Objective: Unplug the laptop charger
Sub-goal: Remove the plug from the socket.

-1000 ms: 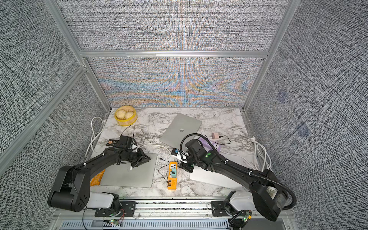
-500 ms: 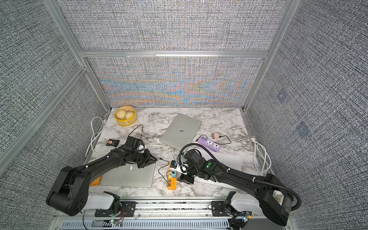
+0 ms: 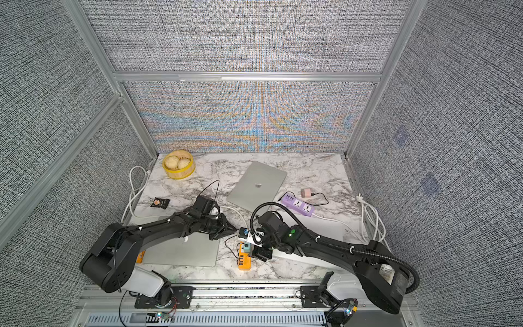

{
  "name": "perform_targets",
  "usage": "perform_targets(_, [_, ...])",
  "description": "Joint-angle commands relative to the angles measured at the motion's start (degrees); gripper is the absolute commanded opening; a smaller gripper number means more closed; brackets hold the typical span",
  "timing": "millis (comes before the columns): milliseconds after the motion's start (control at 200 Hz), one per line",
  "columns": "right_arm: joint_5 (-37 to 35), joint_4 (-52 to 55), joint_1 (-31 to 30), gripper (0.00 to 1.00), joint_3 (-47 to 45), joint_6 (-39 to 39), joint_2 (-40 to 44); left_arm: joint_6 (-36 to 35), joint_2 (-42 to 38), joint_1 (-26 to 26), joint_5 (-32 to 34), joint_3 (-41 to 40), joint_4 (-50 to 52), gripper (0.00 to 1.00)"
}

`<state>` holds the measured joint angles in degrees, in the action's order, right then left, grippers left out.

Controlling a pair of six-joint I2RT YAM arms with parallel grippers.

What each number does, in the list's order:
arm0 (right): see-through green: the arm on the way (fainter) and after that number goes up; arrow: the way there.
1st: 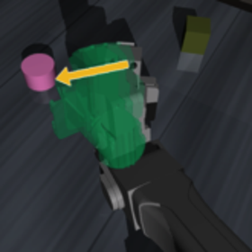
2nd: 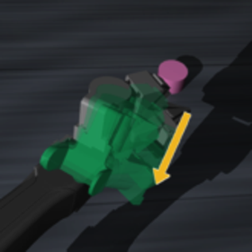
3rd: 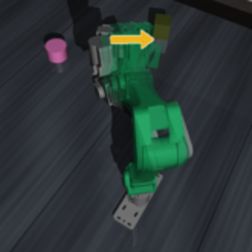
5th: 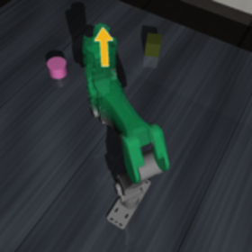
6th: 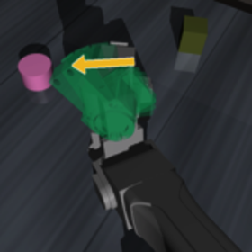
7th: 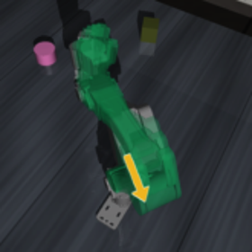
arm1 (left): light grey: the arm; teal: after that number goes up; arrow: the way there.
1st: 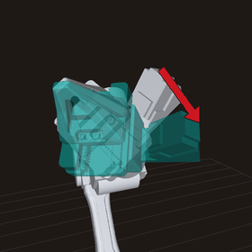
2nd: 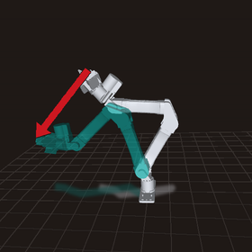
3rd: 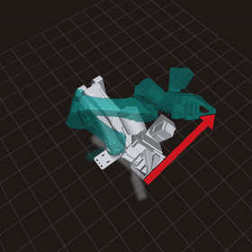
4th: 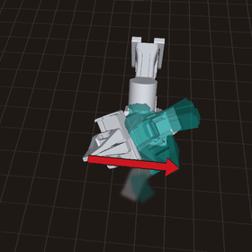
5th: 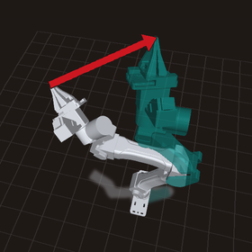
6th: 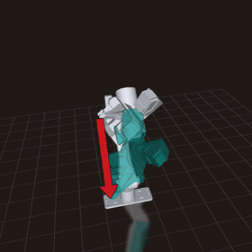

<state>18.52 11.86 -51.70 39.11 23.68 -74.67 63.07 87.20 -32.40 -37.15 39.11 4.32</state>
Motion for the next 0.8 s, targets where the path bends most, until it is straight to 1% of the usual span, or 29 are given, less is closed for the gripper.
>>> perform_targets(0, [-0.42,-0.87,0.18,0.7,0.71,0.84,-0.69,1.19,1.09,-0.98,-0.84,0.43,-3.63,0.18])
perform_targets(305, [1.16,-2.13,0.8,0.71,2.79,1.7,-5.04,2.54,3.55,-3.36,-0.93,0.05,-6.45,0.18])
perform_targets(455, [1.6,-3.77,1.08,0.71,2.96,1.42,-6.07,3.71,4.38,-3.98,-0.91,-1.21,-8.73,0.18])
perform_targets(635, [1.09,-2.46,1.08,0.7,3.54,2.67,-6.72,4.26,5.42,-4.76,-1.24,-1.5,-10.12,0.18])
perform_targets(795, [0.42,-1.57,1.08,0.69,3.73,4.0,-6.19,4.36,3.06,-4.86,0.73,-1.64,-8.94,0.18])
